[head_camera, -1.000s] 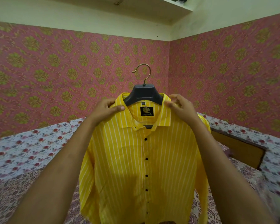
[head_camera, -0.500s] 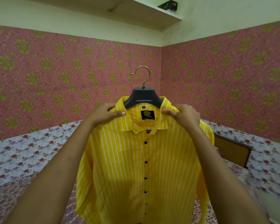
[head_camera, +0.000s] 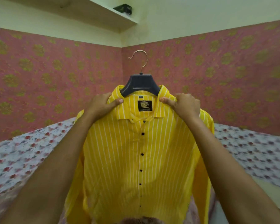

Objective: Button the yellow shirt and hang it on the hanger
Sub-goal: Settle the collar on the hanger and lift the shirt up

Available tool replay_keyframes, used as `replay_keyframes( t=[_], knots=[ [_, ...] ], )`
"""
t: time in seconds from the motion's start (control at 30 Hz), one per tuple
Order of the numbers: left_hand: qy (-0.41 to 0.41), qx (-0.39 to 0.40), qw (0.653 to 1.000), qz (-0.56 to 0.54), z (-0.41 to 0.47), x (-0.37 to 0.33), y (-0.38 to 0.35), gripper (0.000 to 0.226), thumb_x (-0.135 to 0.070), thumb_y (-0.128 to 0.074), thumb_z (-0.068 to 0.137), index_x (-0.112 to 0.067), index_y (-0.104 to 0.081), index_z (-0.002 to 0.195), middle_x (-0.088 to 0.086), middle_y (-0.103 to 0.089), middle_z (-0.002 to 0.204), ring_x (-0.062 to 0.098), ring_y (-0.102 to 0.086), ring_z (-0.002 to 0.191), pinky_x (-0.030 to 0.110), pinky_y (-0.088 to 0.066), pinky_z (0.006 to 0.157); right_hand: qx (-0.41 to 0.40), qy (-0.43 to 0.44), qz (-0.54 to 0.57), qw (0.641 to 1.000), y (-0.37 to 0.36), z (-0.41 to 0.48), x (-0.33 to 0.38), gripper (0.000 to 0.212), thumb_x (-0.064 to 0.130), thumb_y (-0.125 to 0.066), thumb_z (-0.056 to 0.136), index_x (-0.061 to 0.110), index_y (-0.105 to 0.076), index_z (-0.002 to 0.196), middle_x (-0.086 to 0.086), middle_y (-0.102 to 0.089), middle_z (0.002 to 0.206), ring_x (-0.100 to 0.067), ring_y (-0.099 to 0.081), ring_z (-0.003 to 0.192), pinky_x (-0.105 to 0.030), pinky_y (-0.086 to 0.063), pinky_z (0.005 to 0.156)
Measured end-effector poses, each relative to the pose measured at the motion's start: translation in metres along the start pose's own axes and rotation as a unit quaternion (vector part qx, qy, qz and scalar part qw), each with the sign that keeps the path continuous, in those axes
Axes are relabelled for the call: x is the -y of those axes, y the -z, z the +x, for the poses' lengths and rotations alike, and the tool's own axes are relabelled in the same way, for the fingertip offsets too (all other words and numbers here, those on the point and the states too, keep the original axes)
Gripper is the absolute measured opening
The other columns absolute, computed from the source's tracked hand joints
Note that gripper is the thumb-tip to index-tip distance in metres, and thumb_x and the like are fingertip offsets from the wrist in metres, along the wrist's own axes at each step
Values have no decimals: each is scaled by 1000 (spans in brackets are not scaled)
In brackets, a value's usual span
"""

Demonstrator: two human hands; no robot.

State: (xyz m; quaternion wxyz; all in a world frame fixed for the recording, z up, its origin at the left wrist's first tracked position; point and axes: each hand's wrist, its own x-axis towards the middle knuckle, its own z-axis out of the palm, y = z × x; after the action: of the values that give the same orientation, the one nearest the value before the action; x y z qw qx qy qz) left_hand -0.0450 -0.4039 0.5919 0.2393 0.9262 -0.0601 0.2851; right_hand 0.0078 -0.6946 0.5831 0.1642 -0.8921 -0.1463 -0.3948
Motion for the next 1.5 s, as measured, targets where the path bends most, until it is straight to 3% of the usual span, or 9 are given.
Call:
replay_keyframes(
  t=[0.27, 0.5, 0.67, 0.83, 1.0, 1.17, 1.3, 1.4, 1.5],
  knots=[
    [-98, -7, 993, 68, 25, -127, -84, 78, -81, -23, 68, -21, -61, 103, 14, -67, 109, 35, -58, 108, 45, -39, 85, -10, -98, -75, 992, 88, -44, -119, 62, 76, -39, 74, 17, -41, 56, -17, -67, 80, -37, -63, 81, -35, -34, 62],
    [-151, 18, 988, 10, 35, -259, -175, 86, -86, -22, 62, -21, -64, 97, 11, -69, 103, 33, -59, 105, 43, -37, 81, -33, -153, -165, 974, 164, -86, -245, 65, 78, -38, 73, 16, -54, 63, -16, -68, 80, -37, -64, 82, -33, -35, 61],
    [-175, 37, 983, -37, 35, -371, -242, 74, -84, -40, 67, -19, -65, 93, 12, -69, 97, 34, -60, 102, 38, -33, 75, -26, -192, -202, 960, 224, -113, -348, 73, 80, -35, 72, 12, -63, 74, -16, -68, 83, -36, -64, 84, -35, -38, 64],
    [-187, 49, 980, -48, 44, -470, -302, 65, -77, -44, 72, -19, -65, 94, 13, -69, 102, 34, -60, 105, 39, -33, 75, -26, -228, -209, 951, 276, -132, -438, 65, 79, -36, 73, 17, -45, 57, -15, -67, 82, -36, -63, 82, -33, -35, 62],
    [-208, 49, 977, -31, 58, -550, -356, 75, -81, -40, 69, -20, -65, 105, 13, -69, 105, 35, -60, 105, 41, -40, 78, -18, -259, -228, 938, 308, -144, -517, 67, 80, -33, 72, 15, -49, 63, -16, -67, 84, -37, -63, 83, -36, -38, 63],
    [-232, 37, 972, -3, 83, -621, -416, 81, -80, -36, 72, -18, -60, 119, 18, -67, 109, 38, -60, 105, 44, -47, 81, -22, -282, -263, 922, 328, -142, -595, 66, 81, -30, 71, 18, -41, 56, -15, -66, 83, -36, -63, 83, -35, -38, 63],
    [-248, 36, 968, -9, 116, -669, -463, 83, -79, -34, 72, -14, -61, 116, 20, -67, 103, 40, -61, 100, 43, -47, 76, -35, -286, -296, 911, 336, -127, -655, 71, 86, -16, 60, 19, -41, 56, -14, -66, 81, -35, -63, 81, -35, -40, 62],
    [-277, 26, 960, -25, 151, -709, -501, 90, -83, -27, 66, -11, -64, 105, 19, -68, 97, 39, -63, 93, 43, -48, 73, -48, -293, -314, 902, 343, -109, -706, 72, 85, -18, 61, 18, -41, 55, -14, -66, 78, -34, -63, 78, -34, -40, 61],
    [-294, 18, 955, -24, 196, -754, -533, 83, -80, -33, 72, -10, -62, 105, 18, -67, 98, 38, -63, 94, 41, -47, 71, -55, -299, -336, 891, 351, -80, -758, 72, 83, -25, 69, 15, -46, 59, -14, -66, 78, -34, -63, 78, -35, -40, 62]
  ],
)
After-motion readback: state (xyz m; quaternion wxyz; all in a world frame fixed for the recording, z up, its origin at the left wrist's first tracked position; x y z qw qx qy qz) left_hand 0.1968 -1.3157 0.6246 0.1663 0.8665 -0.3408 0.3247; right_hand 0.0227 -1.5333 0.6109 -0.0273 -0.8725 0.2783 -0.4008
